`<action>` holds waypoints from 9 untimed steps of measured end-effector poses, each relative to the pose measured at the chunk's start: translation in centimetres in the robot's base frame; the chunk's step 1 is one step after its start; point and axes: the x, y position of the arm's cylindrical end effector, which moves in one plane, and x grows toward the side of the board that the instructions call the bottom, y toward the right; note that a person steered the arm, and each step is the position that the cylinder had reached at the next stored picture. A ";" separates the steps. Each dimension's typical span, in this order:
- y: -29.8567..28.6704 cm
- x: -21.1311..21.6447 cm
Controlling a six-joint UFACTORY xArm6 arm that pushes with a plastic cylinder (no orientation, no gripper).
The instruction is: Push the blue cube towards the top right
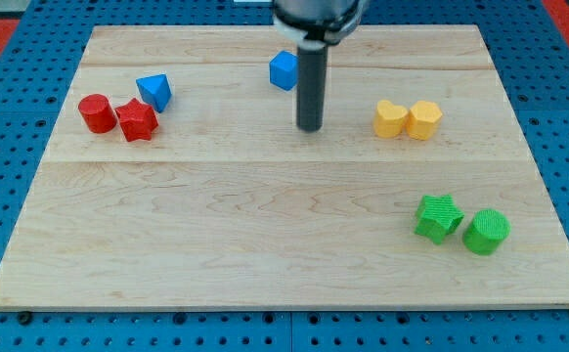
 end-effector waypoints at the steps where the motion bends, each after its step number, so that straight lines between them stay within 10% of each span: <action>1: 0.7 -2.5; 9: 0.9 -12.8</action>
